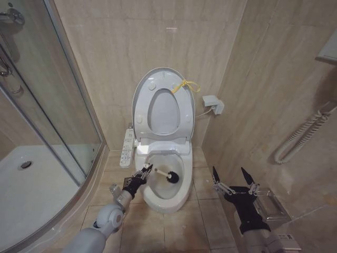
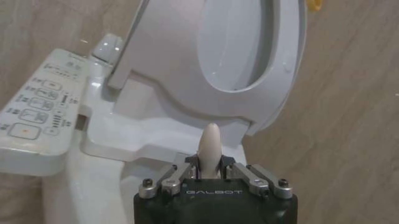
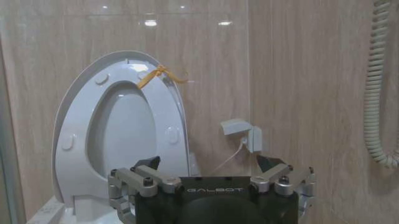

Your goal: Open the toilet lid, clean the toilet bowl with a toilet brush, close the toilet lid, and flush.

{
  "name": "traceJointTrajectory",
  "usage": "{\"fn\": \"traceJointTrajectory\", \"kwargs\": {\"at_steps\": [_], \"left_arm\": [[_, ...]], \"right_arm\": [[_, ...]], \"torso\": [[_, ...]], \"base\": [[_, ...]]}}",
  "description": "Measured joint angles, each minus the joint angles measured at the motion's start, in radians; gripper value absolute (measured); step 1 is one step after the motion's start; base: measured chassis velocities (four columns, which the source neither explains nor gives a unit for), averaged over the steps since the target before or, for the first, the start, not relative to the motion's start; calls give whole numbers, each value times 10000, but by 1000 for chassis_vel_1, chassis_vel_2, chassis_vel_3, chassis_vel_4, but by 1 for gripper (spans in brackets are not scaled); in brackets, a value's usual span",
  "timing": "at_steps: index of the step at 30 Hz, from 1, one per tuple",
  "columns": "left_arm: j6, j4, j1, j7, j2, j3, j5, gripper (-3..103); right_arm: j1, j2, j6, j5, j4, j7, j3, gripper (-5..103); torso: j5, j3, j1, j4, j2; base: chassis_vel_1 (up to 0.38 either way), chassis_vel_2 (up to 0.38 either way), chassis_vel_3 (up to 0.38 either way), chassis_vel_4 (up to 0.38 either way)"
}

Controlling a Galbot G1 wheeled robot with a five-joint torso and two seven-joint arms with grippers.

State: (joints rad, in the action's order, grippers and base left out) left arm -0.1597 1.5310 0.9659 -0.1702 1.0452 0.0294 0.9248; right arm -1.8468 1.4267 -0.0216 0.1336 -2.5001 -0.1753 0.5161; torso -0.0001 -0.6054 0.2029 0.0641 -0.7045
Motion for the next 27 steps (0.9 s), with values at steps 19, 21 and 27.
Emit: {"fn": "traceJointTrajectory", "kwargs": {"at_steps": [19,21,27], "left_arm": [[340,-177,-324,-73,27,173,365,21],[465,-105,-342,-73,-182,184,522,21],[511,-327,-330,-128,-321,157,-18,21]], "right_arm": [[0,0,0,0,0,0,0,100],[0,0,0,0,0,0,0,100],[0,0,0,0,0,0,0,100]], "torso": [[3,0,0,0,0],[1,0,0,-1,0],[0,0,0,0,0]], "base": [[0,0,0,0],[0,0,0,0],[0,0,0,0]]}}
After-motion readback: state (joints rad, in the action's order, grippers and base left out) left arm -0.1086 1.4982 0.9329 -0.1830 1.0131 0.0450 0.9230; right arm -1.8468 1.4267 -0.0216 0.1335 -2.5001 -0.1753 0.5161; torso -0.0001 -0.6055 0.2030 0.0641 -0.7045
